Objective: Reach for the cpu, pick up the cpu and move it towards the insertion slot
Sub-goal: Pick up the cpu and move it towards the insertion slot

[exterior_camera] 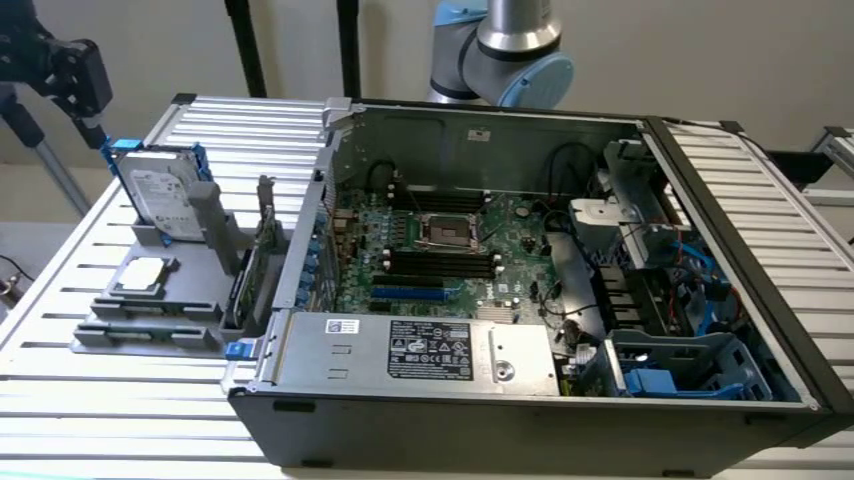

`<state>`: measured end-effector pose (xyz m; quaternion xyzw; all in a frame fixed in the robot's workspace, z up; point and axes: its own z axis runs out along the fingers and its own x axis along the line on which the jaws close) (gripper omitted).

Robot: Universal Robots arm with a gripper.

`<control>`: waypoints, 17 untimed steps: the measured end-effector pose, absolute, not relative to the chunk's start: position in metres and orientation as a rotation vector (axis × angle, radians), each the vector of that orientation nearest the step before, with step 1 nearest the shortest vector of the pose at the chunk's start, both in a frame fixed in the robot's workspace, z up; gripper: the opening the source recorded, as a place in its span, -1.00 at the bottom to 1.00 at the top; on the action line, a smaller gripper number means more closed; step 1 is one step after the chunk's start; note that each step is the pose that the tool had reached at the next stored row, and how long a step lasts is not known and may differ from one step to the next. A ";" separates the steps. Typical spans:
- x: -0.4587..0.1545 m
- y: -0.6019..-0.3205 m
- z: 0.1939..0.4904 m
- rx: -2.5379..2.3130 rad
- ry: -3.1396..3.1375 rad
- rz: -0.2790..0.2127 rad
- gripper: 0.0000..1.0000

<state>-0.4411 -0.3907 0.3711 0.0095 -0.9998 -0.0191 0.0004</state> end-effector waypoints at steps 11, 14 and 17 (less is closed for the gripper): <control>-0.438 -0.394 0.351 0.030 -3.140 -0.060 0.31; -0.438 -0.396 0.346 0.030 -3.140 -0.060 0.31; -0.437 -0.397 0.340 0.030 -3.140 -0.060 0.31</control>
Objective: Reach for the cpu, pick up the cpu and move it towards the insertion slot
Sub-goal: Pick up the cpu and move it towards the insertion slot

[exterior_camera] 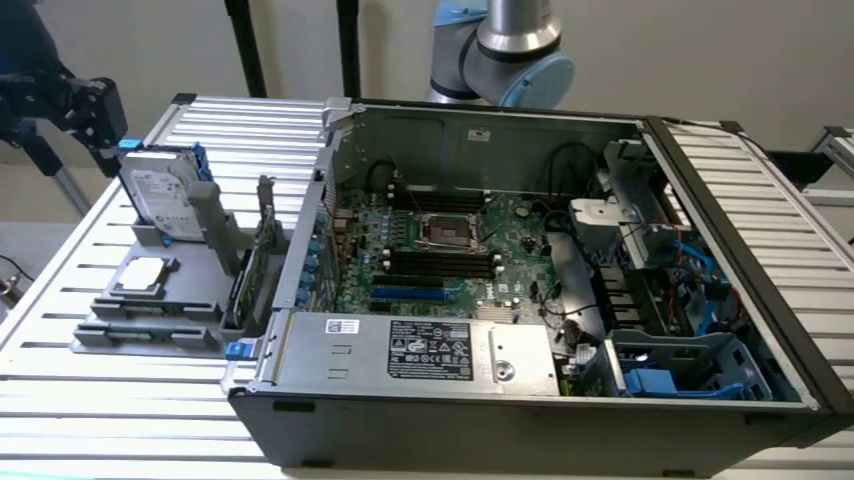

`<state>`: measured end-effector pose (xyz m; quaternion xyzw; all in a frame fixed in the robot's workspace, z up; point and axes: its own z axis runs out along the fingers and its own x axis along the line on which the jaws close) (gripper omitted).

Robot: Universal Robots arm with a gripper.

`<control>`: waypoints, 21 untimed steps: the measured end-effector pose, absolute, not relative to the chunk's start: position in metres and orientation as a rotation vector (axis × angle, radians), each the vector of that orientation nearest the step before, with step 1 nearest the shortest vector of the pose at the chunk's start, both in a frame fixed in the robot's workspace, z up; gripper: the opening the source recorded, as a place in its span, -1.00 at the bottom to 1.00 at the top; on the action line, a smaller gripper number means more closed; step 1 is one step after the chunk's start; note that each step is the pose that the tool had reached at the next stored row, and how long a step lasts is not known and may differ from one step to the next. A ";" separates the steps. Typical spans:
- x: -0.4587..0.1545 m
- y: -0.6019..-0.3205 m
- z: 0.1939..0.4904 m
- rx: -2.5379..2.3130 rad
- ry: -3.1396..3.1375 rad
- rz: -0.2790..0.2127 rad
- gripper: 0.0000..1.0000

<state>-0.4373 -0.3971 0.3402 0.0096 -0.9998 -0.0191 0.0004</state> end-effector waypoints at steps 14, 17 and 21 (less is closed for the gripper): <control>-0.435 -0.404 0.315 0.030 -3.140 -0.060 0.31; -0.435 -0.405 0.309 0.030 -3.140 -0.060 0.31; -0.433 -0.406 0.302 0.030 -3.140 -0.060 0.31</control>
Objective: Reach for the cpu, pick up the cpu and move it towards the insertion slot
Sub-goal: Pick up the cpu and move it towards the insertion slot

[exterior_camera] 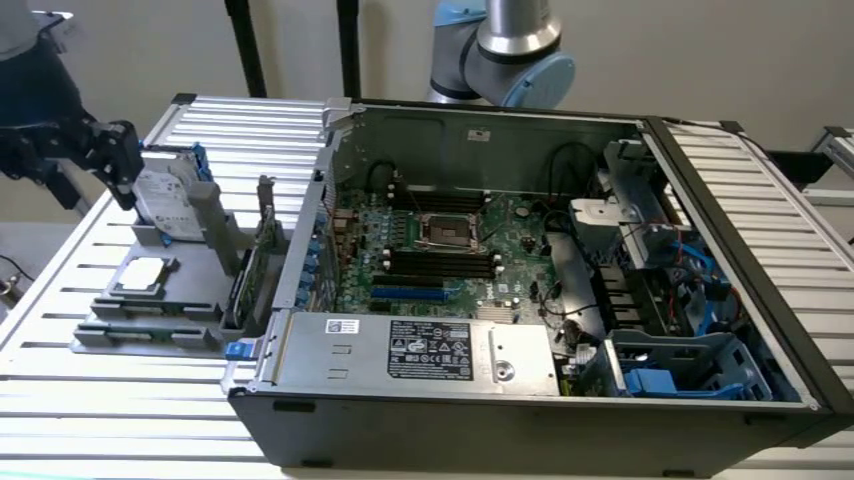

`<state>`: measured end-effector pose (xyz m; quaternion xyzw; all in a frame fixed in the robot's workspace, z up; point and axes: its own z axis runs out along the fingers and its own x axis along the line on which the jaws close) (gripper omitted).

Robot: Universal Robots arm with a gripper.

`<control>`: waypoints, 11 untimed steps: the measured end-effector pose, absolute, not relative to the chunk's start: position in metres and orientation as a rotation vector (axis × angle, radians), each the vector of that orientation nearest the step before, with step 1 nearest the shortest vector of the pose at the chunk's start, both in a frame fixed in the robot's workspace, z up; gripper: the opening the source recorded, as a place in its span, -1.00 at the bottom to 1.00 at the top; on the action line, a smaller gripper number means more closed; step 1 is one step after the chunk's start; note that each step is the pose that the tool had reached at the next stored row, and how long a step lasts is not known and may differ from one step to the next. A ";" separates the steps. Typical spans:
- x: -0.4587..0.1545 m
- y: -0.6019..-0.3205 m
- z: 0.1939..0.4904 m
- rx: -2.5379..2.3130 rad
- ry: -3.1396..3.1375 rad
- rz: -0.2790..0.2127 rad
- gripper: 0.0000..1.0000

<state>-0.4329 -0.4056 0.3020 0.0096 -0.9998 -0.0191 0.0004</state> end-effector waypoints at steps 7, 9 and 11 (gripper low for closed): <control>-0.431 -0.408 0.289 0.030 -3.140 -0.060 0.31; -0.431 -0.409 0.286 0.030 -3.140 -0.060 0.31; -0.431 -0.410 0.282 0.030 -3.140 -0.060 0.31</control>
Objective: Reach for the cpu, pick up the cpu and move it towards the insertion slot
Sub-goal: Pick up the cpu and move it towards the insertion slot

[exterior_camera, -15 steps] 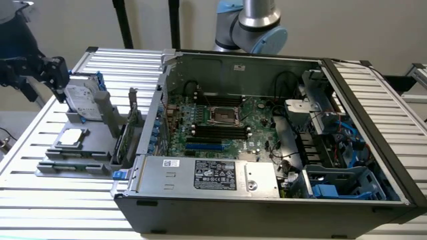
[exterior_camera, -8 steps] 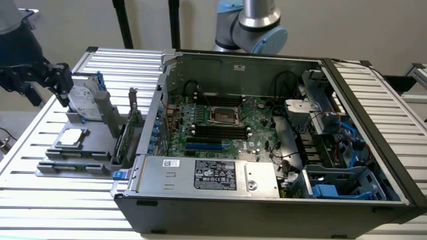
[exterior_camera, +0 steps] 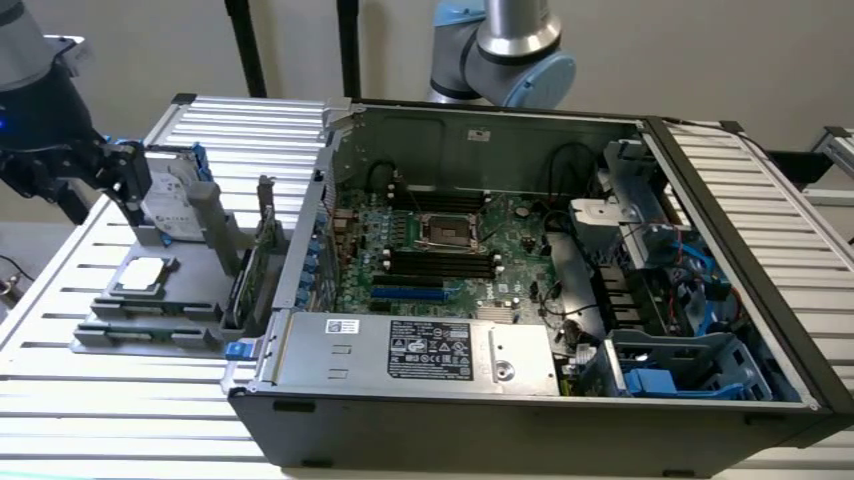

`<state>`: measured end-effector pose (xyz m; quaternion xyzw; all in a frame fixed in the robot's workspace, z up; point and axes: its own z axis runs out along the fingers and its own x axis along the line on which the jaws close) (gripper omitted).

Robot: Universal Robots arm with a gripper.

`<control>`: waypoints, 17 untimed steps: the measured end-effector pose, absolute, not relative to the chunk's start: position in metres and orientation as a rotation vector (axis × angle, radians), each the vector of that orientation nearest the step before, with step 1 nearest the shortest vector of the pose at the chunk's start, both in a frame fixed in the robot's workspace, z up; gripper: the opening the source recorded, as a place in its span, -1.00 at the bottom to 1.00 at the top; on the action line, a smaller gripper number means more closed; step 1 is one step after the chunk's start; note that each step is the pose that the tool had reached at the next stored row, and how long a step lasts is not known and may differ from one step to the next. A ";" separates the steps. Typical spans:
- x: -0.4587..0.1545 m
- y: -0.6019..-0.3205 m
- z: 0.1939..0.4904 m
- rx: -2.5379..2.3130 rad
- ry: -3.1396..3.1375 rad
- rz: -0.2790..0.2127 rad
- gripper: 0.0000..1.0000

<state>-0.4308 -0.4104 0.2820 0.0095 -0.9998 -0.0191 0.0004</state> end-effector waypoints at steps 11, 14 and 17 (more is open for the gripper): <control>-0.430 -0.415 0.262 0.030 -3.140 -0.060 0.31; -0.430 -0.416 0.256 0.030 -3.140 -0.060 0.31; -0.429 -0.416 0.251 0.030 -3.140 -0.060 0.31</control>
